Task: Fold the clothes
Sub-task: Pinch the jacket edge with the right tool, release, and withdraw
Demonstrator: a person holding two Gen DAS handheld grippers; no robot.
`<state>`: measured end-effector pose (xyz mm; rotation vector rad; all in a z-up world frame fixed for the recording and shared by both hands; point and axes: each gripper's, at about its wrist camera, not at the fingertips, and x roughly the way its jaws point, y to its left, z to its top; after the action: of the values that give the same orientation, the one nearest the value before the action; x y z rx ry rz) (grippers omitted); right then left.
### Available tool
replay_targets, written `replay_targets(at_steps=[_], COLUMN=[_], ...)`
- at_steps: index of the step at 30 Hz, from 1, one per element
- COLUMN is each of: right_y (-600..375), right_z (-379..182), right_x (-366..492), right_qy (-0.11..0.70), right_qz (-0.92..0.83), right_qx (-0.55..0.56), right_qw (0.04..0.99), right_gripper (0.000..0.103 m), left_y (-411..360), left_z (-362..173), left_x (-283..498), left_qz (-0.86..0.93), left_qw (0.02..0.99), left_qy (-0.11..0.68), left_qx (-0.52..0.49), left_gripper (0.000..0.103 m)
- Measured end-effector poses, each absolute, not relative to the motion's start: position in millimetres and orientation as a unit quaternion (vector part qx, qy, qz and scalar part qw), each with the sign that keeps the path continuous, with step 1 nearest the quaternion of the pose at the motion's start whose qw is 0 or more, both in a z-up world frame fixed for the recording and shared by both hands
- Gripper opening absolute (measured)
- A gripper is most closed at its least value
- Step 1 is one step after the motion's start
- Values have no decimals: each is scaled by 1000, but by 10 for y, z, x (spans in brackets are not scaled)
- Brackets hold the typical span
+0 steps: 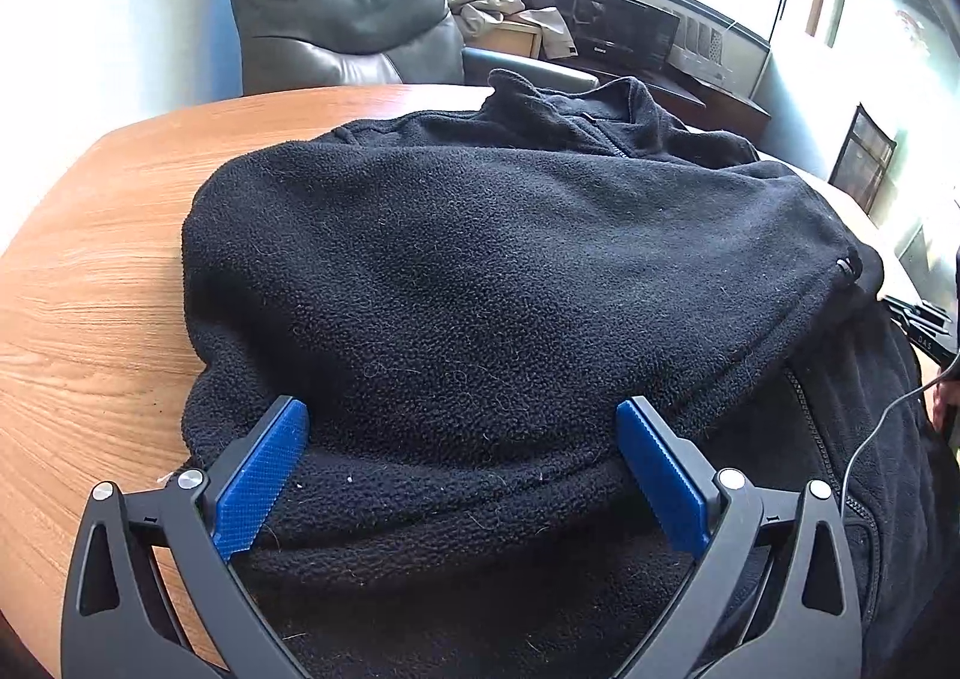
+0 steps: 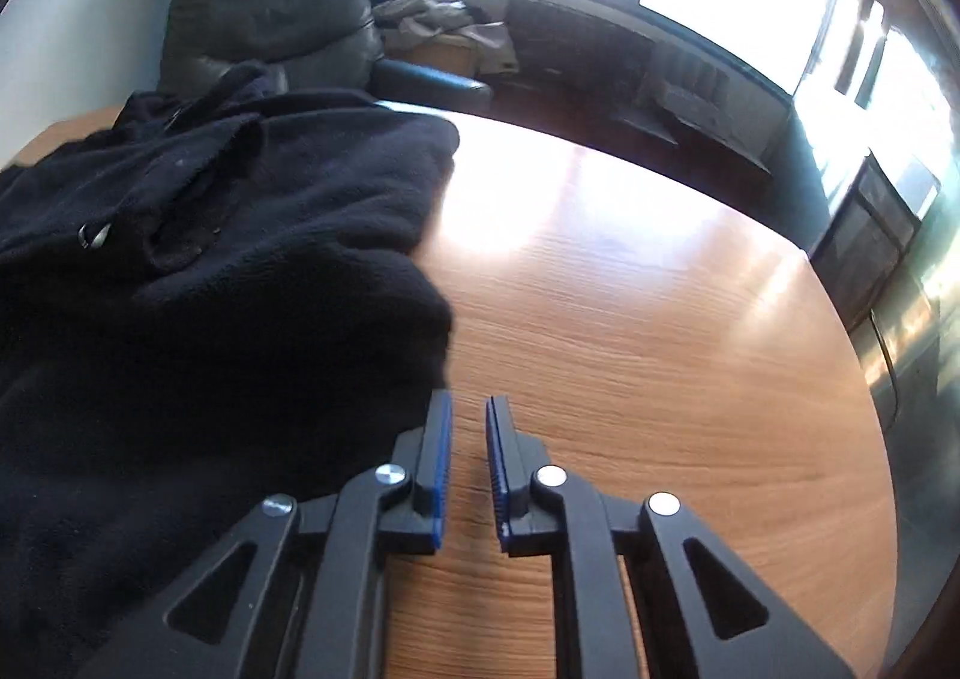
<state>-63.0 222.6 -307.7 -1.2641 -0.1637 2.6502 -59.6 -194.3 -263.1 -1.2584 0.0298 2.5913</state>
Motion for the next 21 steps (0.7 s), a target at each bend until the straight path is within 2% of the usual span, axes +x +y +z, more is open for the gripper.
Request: replay_targets(at_steps=[3,5,8,13,18,21], right_y=[2378,2310,1985,1751,1887,1898], right_z=[-3011,-2790,-2623,-2847,-2962,-2945], right_x=[-466,-438,-643,-1127,-1111,-967], right_qy=[-25,-40,-104,-84,-59,-53], right_qz=[898,916,925,904,884,873], right_qx=[-423,-388,-364,-418,-463,-481], right_qw=[120,90,26,-37,-30,-56], right_gripper=[10,11,12,16,16,18], left_y=[-1986,-1998,-1957,-1746,-1556,-1513], left_z=[-2622,-2582,-2458,-2137,-2529,-2648], left_x=[-674,-739,-755,-838,-1020,-986], left_qz=[890,886,886,900,874,878], left_qw=[132,137,141,186,191,181], left_qy=[12,11,-1,-31,-12,11], left_qx=[-437,-444,-441,-394,-446,-442], left_gripper=[103,103,103,103,103,103])
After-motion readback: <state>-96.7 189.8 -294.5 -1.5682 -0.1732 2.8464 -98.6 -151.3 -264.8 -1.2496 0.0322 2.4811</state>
